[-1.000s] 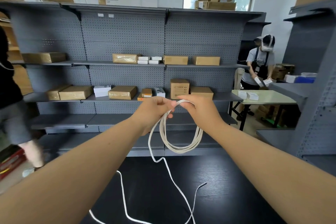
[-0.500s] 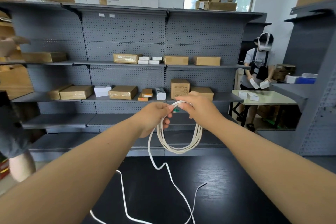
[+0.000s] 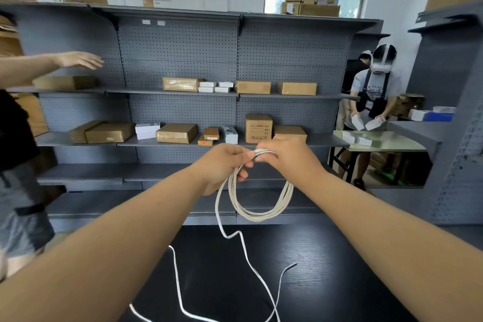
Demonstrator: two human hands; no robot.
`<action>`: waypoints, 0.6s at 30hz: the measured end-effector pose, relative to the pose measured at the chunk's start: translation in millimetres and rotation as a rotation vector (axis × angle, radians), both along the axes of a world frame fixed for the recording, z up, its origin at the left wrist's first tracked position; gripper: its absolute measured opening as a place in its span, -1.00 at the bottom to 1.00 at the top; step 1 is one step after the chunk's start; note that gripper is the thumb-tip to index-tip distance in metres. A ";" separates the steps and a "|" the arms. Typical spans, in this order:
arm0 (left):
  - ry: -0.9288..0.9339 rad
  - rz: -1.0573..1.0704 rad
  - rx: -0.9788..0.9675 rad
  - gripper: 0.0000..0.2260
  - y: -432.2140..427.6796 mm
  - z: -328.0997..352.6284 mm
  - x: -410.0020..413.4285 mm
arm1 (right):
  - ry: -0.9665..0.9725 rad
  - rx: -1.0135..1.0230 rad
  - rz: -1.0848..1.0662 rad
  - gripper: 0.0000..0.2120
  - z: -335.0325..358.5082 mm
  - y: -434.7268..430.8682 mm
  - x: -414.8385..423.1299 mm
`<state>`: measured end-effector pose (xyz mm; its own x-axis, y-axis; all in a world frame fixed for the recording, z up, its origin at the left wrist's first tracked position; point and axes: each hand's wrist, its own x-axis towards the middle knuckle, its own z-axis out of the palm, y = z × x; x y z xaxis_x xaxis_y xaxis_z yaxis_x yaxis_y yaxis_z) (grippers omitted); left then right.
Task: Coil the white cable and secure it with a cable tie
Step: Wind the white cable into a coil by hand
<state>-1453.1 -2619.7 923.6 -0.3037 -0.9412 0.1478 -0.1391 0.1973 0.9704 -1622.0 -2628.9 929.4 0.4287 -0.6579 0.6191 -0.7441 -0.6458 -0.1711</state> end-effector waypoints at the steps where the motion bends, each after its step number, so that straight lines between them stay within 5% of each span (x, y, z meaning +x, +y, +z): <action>1: -0.004 -0.003 -0.003 -0.85 0.2 -0.2 0.2 | 0.001 -0.008 -0.006 -0.84 -0.4 1.1 0.7; 9: -0.092 0.039 -0.090 -0.84 0.9 -1.8 4.2 | -0.093 -0.016 -0.064 -0.82 0.0 4.6 2.7; 18: -0.349 0.418 -0.465 -0.72 1.2 -10.5 -2.4 | -0.346 -0.024 -0.264 -0.83 -8.1 7.6 8.8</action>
